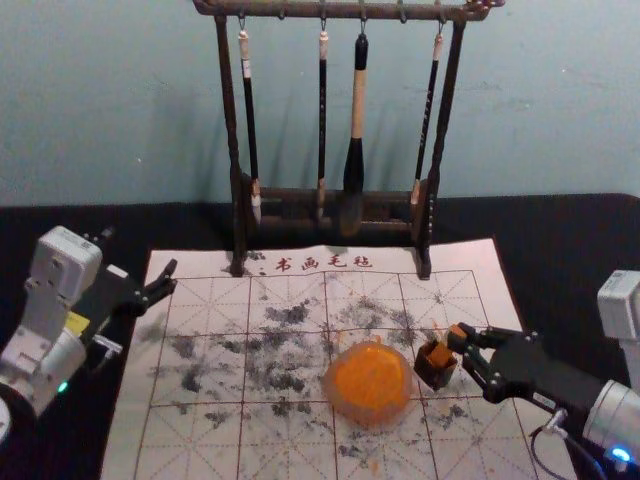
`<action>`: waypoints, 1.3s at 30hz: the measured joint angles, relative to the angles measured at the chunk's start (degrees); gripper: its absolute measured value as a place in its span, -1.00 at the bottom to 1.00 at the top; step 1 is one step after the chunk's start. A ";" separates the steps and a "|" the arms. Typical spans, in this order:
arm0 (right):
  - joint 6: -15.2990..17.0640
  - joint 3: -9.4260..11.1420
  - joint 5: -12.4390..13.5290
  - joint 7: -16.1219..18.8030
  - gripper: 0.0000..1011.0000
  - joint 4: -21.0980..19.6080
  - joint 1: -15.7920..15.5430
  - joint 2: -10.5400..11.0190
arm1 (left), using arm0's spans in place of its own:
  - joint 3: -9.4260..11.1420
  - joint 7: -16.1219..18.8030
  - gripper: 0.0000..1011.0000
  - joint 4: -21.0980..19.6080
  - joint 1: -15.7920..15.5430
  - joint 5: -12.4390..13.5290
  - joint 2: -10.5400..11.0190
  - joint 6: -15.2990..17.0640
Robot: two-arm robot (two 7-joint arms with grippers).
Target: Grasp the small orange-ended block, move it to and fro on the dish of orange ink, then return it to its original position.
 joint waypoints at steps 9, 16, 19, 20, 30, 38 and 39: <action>0.08 0.89 0.70 0.10 -0.83 -4.48 -0.77 1.15 | 0.00 0.00 0.98 0.00 0.00 0.00 0.00 0.00; 1.61 -1.81 -0.20 1.55 -0.83 -4.76 1.72 1.13 | 0.00 0.00 0.98 0.00 0.00 0.00 0.00 0.00; 2.66 -3.21 -1.07 2.05 -0.83 -4.58 2.89 1.26 | 0.00 0.00 0.98 0.00 0.00 0.00 0.00 0.00; 3.37 -4.09 -1.71 2.39 -0.83 -4.48 3.69 1.41 | 0.00 0.00 0.98 0.00 0.00 0.00 0.00 0.00; 7.27 -9.73 -5.34 4.58 -0.83 -3.37 8.01 1.94 | 0.00 0.00 0.98 0.00 0.00 0.00 0.00 0.00; 8.11 -12.24 -6.84 5.22 -0.83 -1.71 10.35 1.22 | 0.00 0.00 0.98 0.00 0.00 0.00 0.00 0.00; 8.31 -12.62 -7.14 5.29 -0.83 -1.36 10.81 1.04 | 0.00 0.00 0.98 0.00 0.00 0.00 0.00 0.00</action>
